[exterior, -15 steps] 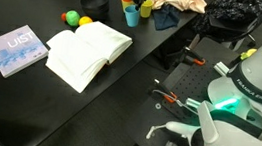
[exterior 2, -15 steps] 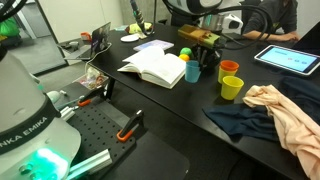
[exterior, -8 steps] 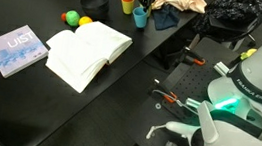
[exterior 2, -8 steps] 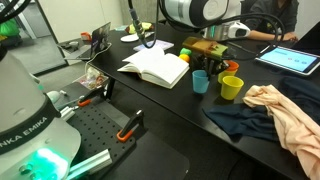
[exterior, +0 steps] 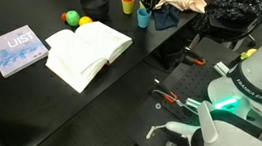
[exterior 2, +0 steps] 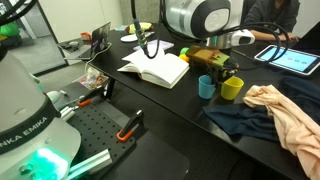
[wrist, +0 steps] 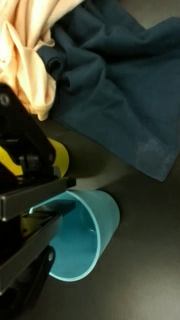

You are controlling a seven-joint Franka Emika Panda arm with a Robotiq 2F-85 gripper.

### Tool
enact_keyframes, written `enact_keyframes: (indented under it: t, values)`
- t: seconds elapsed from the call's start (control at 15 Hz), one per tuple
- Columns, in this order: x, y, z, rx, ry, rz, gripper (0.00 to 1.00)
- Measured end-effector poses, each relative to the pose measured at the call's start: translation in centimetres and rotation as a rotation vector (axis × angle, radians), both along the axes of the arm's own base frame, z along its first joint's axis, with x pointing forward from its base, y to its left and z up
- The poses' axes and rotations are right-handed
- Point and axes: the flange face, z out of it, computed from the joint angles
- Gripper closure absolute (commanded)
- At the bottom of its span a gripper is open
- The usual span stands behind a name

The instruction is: Unstack the four cups.

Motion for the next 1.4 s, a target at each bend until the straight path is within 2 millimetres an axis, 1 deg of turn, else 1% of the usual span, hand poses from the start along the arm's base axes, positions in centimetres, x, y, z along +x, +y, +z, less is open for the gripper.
enact_keyframes:
  t: [0.07, 0.2, 0.33, 0.4, 0.47, 0.67, 0.87, 1.07, 1.27, 1.4]
  values:
    - [-0.1, -0.2, -0.1, -0.006, 0.0, -0.008, 0.39]
    - [-0.2, -0.5, -0.2, -0.018, 0.002, -0.025, 0.24]
    - [-0.2, -1.0, 0.0, -0.034, 0.003, -0.041, 0.11]
    - [-0.1, -1.3, 0.2, -0.046, 0.004, -0.044, 0.02]
    - [0.0, -1.5, 0.5, -0.057, 0.003, -0.046, 0.0]
    - [1.2, -2.3, 1.7, -0.076, 0.013, -0.059, 0.0]
    - [3.3, -2.6, 3.2, -0.069, 0.027, -0.067, 0.0]
    - [5.5, -2.3, 4.3, -0.06, 0.031, -0.076, 0.0]
    - [7.9, -1.8, 4.5, -0.046, 0.03, -0.127, 0.0]
    - [9.5, -1.7, 4.2, -0.047, 0.015, -0.184, 0.0]
